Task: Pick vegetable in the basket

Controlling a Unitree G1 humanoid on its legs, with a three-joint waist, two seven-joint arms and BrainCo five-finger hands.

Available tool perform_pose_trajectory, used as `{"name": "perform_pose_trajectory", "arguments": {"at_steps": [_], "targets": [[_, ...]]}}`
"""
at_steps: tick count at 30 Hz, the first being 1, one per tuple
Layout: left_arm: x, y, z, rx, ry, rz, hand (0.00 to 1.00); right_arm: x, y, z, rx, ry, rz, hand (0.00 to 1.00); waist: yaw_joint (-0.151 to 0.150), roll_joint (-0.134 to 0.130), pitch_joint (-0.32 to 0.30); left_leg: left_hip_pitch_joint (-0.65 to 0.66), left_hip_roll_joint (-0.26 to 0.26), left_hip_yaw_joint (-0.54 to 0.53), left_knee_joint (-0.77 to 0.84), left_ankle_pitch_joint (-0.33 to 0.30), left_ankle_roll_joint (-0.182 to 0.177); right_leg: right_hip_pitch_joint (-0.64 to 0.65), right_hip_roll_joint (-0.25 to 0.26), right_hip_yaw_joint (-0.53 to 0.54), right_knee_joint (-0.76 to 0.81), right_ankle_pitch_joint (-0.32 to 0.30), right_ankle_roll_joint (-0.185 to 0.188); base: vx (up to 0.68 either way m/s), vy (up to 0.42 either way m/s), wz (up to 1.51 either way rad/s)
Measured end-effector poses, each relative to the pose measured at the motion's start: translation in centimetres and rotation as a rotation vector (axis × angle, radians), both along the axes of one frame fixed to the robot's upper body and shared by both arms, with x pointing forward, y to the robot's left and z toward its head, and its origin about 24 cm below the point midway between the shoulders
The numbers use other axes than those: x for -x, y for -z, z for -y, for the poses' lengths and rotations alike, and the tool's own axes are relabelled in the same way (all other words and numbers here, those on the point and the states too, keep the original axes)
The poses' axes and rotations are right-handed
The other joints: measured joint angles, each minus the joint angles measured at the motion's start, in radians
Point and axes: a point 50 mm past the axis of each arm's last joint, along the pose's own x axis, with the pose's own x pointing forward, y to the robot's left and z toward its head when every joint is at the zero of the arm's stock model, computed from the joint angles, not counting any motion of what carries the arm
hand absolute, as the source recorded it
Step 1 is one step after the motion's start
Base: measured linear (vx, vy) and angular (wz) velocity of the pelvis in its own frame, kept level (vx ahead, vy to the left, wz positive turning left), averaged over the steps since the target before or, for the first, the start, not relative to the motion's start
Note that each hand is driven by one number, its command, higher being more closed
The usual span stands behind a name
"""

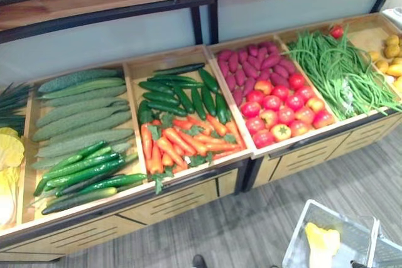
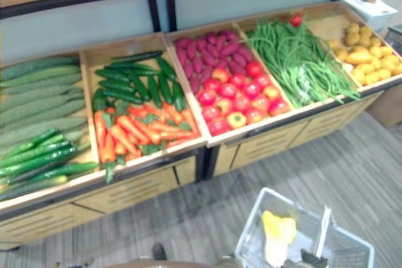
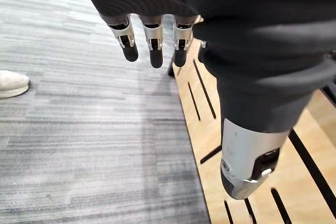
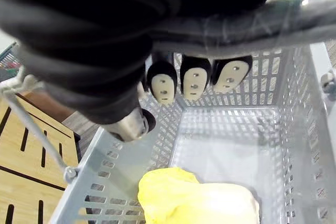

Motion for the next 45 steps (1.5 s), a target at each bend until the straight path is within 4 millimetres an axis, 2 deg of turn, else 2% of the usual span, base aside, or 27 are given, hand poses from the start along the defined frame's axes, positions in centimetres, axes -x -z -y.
{"name": "perform_pose_trajectory", "arguments": {"at_steps": [6,10,13,14,15,18,23,29,37,39,45], "targets": [[1.4,-1.8,-3.3,-0.173,-0.333,0.059,0.0,1.0,0.6,-0.2,-0.025,0.008,-0.044,1.0,0.002,0.004,-0.017,0.0,-0.002,-0.039,0.0,-0.001,-0.001,0.033,0.001,-0.04,-0.015,-0.003,-0.005,0.02,-0.015,0.17],[-0.3,-5.6,-6.1,-0.402,-0.421,0.223,0.0,0.8,0.6,-0.3,-0.026,0.005,-0.039,1.0,0.008,0.001,-0.021,-0.002,-0.002,-0.062,0.0,-0.001,-0.001,0.048,0.002,-0.061,-0.016,-0.006,-0.011,0.03,-0.015,0.16],[-2.6,-8.3,-6.7,-0.538,-0.385,0.338,0.0,0.7,0.6,-0.4,-0.026,-0.005,-0.038,1.0,0.007,0.001,-0.023,-0.001,-0.004,-0.075,0.0,0.0,-0.001,0.058,0.002,-0.075,-0.016,-0.011,-0.018,0.03,-0.013,0.15],[-4.4,-9.9,-6.0,-0.588,-0.315,0.421,0.0,0.6,0.6,-0.5,-0.025,-0.01,-0.033,1.0,0.01,0.0,-0.024,-0.002,-0.004,-0.078,0.0,0.0,-0.001,0.059,0.003,-0.075,-0.015,-0.011,-0.019,0.04,-0.011,0.08],[-4.8,-10.5,-5.7,-0.607,-0.283,0.445,0.0,0.6,0.6,-0.5,-0.023,-0.013,-0.033,1.0,0.013,-0.001,-0.024,-0.002,-0.004,-0.08,0.0,0.0,-0.001,0.06,0.003,-0.075,-0.014,-0.011,-0.019,0.03,-0.008,0.07],[-8.1,-12.5,-3.4,-0.66,-0.059,0.535,0.0,0.5,0.3,-0.4,0.003,-0.062,-0.04,1.0,0.017,0.0,-0.03,-0.002,-0.003,-0.09,0.0,0.0,-0.001,0.063,0.006,-0.075,-0.013,-0.014,-0.024,0.03,-0.012,0.07],[-10.7,-13.7,-1.6,-0.632,0.132,0.608,0.0,-0.8,-0.1,-0.6,0.026,-0.142,-0.011,1.0,0.003,0.0,-0.036,-0.002,0.004,-0.089,0.0,0.0,-0.001,0.062,0.014,-0.069,-0.012,-0.016,-0.027,0.0,-0.002,-0.01],[-12.8,-14.8,-0.2,-0.579,0.293,0.697,0.0,-1.6,-0.2,-0.8,0.028,-0.213,-0.016,1.0,-0.004,0.001,-0.037,0.008,0.014,-0.062,0.0,-0.002,-0.004,0.054,0.021,-0.04,-0.012,-0.016,-0.027,0.01,-0.011,-0.13],[-15.2,-15.5,0.8,-0.534,0.349,0.768,0.0,-2.0,-0.2,-0.9,0.02,-0.244,-0.013,1.0,-0.027,0.007,-0.041,0.017,0.019,-0.035,0.001,-0.004,-0.007,0.039,0.024,-0.005,-0.009,-0.014,-0.023,0.01,-0.001,-0.12],[-16.3,-15.3,0.9,-0.501,0.337,0.779,0.0,-1.9,-0.2,-0.9,0.018,-0.244,-0.017,1.0,-0.029,0.01,-0.042,0.021,0.021,-0.026,0.002,-0.004,-0.007,0.039,0.027,0.004,-0.01,-0.012,-0.021,0.01,-0.003,-0.1],[-17.4,-15.0,1.1,-0.449,0.269,0.784,0.0,-2.1,-0.1,-1.1,0.013,-0.256,-0.028,1.0,-0.034,0.01,-0.042,0.032,0.032,-0.011,0.001,-0.007,-0.012,0.038,0.038,0.022,-0.012,-0.011,-0.02,0.01,-0.015,-0.11]]}}
